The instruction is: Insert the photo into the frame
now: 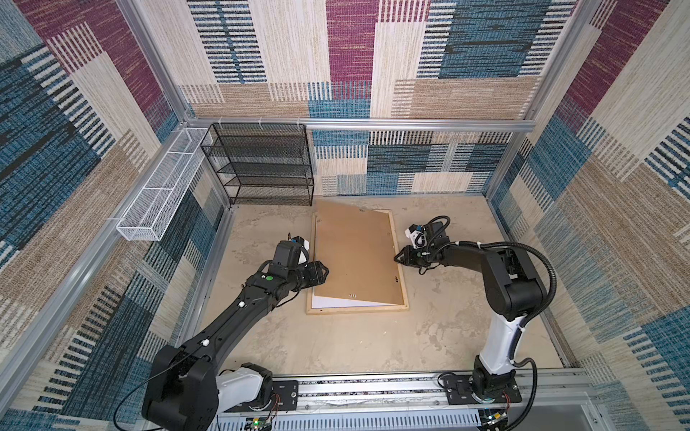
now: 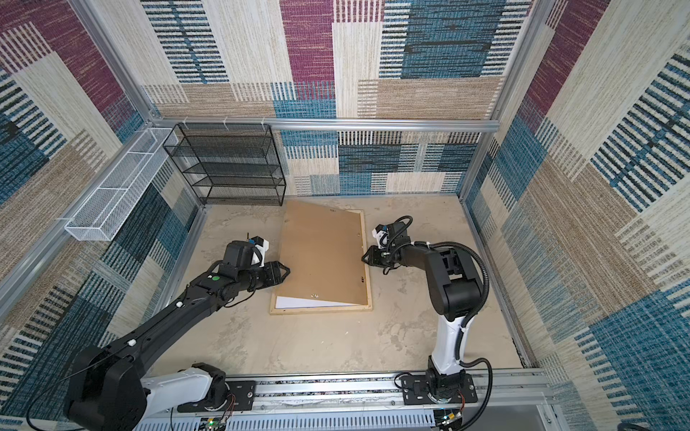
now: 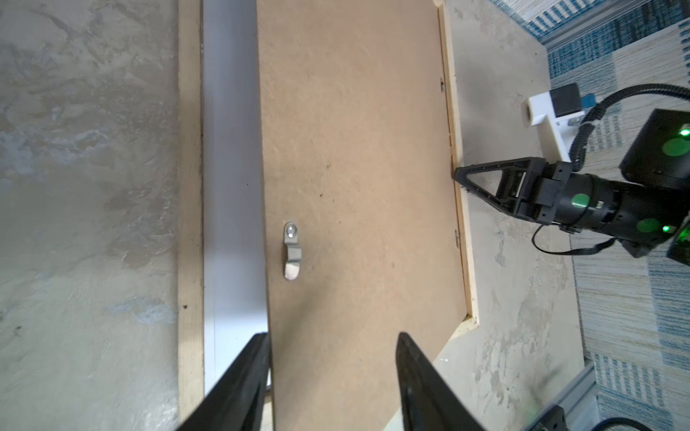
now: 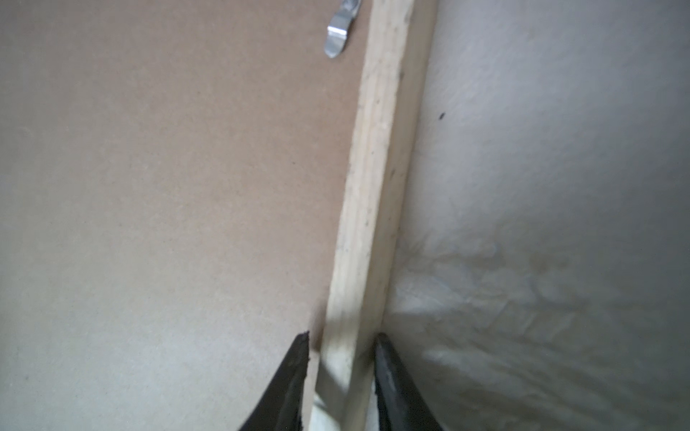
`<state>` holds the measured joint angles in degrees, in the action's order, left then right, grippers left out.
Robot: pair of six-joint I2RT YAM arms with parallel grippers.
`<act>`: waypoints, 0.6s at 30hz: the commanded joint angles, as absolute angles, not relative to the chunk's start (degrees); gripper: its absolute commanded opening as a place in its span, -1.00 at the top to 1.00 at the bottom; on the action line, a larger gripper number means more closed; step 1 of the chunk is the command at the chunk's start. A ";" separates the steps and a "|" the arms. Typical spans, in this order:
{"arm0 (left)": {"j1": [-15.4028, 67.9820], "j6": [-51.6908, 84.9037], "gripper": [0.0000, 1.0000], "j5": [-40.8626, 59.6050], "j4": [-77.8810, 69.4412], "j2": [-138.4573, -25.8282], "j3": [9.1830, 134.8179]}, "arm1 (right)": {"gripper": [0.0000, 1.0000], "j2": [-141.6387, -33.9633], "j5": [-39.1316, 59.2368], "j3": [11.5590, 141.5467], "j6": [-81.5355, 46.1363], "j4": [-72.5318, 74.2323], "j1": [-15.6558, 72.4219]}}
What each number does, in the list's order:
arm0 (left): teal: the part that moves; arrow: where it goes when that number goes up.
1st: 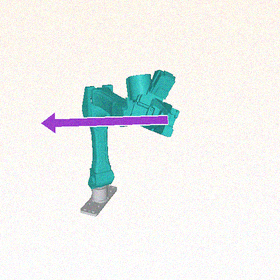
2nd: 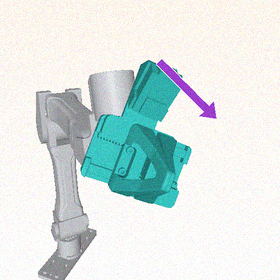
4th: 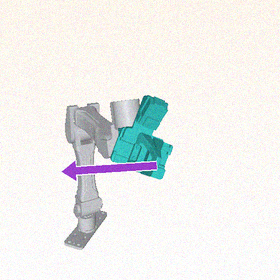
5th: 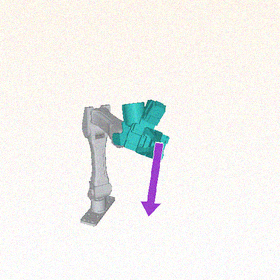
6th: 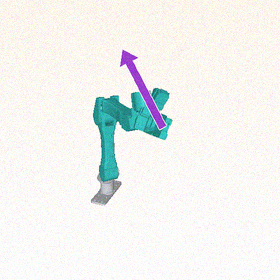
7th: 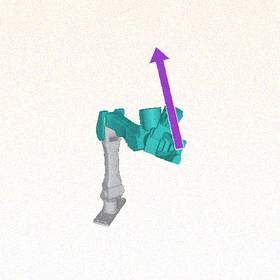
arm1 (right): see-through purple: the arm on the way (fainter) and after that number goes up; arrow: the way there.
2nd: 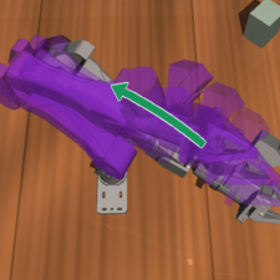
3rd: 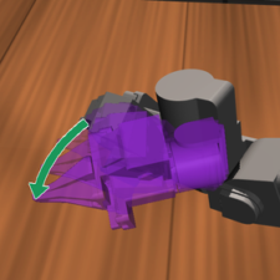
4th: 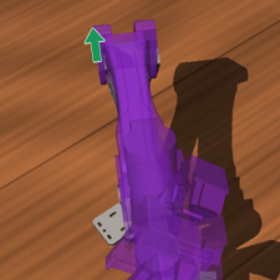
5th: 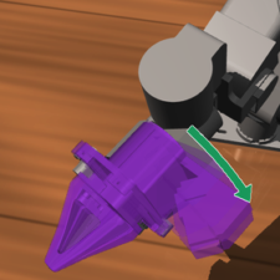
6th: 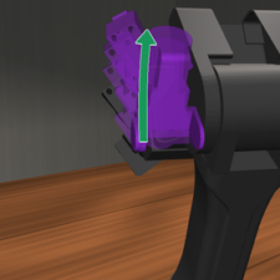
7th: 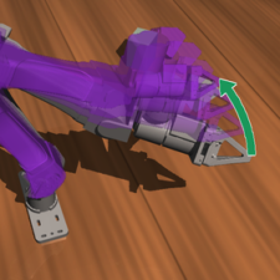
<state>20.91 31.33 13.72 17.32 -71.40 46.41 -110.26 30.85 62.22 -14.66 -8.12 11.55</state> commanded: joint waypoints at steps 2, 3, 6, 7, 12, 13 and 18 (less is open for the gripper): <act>21.01 29.01 -0.14 14.42 13.97 -73.68 47.98 | 0.35 -109.76 31.11 62.57 -13.54 -9.14 11.60; 21.01 28.92 -0.14 14.14 14.21 -74.02 48.17 | 0.35 -109.67 31.18 62.66 -13.38 -9.16 11.60; 21.01 28.96 -0.13 12.02 15.28 -74.36 48.59 | 0.35 -109.52 31.44 62.88 -13.25 -9.21 11.60; 21.01 29.00 -0.13 11.07 15.85 -74.52 48.83 | 0.34 -109.58 31.46 63.00 -13.22 -9.23 11.55; 21.01 28.25 -0.14 7.94 18.23 -75.86 50.43 | 0.28 -110.12 31.55 63.19 -12.91 -9.40 11.60; 21.01 28.01 -0.13 7.59 18.66 -76.24 50.84 | 0.26 -110.19 31.46 63.26 -12.84 -9.40 11.60; 21.01 27.87 -0.13 5.18 20.75 -77.49 52.44 | 0.25 -110.13 31.38 63.69 -12.69 -9.67 11.60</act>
